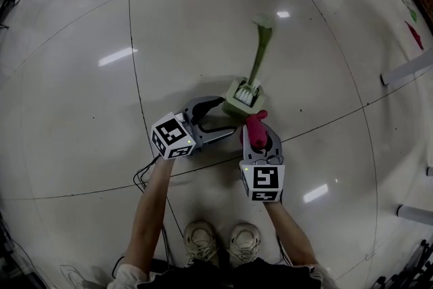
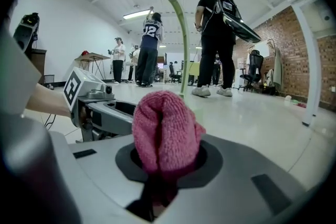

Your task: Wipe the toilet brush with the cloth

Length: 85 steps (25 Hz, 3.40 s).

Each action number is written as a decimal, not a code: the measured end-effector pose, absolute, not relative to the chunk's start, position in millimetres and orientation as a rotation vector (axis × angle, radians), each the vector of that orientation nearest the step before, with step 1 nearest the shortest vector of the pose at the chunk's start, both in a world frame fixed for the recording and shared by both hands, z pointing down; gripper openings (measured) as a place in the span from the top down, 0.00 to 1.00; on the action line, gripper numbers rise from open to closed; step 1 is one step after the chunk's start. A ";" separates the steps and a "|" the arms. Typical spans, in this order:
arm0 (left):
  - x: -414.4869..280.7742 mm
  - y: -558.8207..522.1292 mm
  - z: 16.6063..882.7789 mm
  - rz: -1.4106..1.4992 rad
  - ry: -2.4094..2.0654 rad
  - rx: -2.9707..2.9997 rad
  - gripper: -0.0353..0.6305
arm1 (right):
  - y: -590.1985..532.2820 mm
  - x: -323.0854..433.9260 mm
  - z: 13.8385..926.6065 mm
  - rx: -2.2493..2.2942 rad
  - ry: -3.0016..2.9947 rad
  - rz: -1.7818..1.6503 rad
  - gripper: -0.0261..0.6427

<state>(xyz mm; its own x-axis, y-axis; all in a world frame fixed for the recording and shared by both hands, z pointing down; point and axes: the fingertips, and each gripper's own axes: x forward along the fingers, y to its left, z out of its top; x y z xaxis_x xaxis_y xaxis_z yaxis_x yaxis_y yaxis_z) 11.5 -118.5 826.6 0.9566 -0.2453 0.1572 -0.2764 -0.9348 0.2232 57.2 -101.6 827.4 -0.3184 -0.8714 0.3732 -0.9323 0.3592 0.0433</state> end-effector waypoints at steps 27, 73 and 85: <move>40.9 -161.7 801.0 0.426 -0.060 3.113 0.44 | -103.0 64.3 826.1 1.576 -2.336 0.291 0.86; 7.4 -25.9 794.7 0.110 -0.512 2.915 0.53 | -47.2 33.0 829.8 1.345 -2.447 0.268 0.86; 19.5 -5.7 804.3 0.083 -0.442 2.882 0.53 | -35.5 25.5 834.8 1.263 -2.486 0.252 0.86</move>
